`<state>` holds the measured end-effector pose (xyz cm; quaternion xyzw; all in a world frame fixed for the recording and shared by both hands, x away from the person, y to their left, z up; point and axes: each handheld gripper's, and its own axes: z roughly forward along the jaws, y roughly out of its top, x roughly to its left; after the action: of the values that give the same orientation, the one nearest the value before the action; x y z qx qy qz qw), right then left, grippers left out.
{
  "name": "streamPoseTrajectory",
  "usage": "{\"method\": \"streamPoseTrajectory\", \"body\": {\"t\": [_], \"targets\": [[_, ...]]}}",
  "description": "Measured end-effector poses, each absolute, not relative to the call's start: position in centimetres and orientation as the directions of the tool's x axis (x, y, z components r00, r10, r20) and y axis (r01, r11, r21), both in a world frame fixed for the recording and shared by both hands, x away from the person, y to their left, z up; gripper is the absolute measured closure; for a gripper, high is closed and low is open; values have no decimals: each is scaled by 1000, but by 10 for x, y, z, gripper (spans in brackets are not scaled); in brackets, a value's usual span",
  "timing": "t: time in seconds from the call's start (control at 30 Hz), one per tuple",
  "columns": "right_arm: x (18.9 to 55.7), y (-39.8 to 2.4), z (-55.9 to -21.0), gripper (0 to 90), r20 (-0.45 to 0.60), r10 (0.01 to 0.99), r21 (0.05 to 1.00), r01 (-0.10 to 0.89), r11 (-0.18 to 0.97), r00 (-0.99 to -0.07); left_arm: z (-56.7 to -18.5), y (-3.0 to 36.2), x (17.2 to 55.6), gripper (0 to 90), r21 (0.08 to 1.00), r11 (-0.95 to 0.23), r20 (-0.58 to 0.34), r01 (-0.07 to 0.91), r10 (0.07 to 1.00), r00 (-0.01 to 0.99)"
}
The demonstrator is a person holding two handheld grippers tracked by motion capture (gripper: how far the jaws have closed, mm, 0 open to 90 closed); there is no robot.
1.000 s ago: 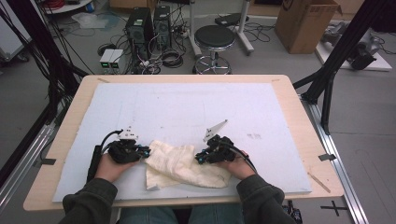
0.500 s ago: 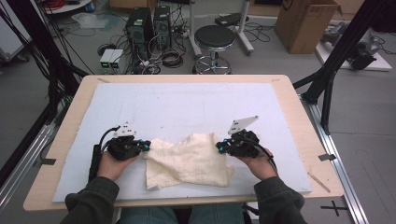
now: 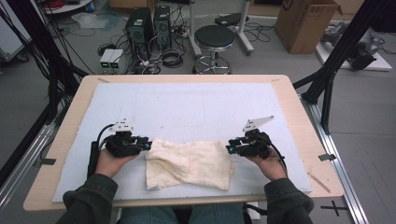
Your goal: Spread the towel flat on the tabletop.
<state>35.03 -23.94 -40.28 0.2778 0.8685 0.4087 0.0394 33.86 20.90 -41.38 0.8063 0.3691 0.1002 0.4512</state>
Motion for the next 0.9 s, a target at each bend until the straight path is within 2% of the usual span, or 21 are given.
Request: {"method": "streamPoseTrajectory", "body": {"t": [0.13,0.23,0.33,0.4,0.5,0.6,0.67,0.8,0.9], "targets": [[362,-240,-403,666,152,552,737,466,490,-820,-411,206,348,676,797,-309,-165,519,715,680],[372,-234,-413,649,153,572,701,497,512,-806,-418,202,354,671,781,-307,-177,544,727,664],[375,-229,-423,602,184,551,693,505,514,-814,-426,196,359,656,757,-329,-183,565,723,666],[376,-225,-429,538,196,543,675,514,530,-817,-430,192,361,638,737,-366,-170,568,713,680],[375,-222,-435,537,188,534,660,509,553,-824,-435,186,361,600,706,-416,-143,573,709,690],[372,-220,-435,634,141,536,664,481,573,-833,-435,184,360,604,705,-439,-109,557,709,697],[371,-217,-435,690,117,536,660,469,587,-836,-435,183,357,669,704,-465,-71,537,706,704],[370,-214,-434,823,109,525,659,457,597,-844,-435,181,356,833,701,-478,-74,529,690,720],[370,-214,-433,840,96,521,663,445,602,-848,-434,180,355,866,711,-478,-57,516,692,720]]}}
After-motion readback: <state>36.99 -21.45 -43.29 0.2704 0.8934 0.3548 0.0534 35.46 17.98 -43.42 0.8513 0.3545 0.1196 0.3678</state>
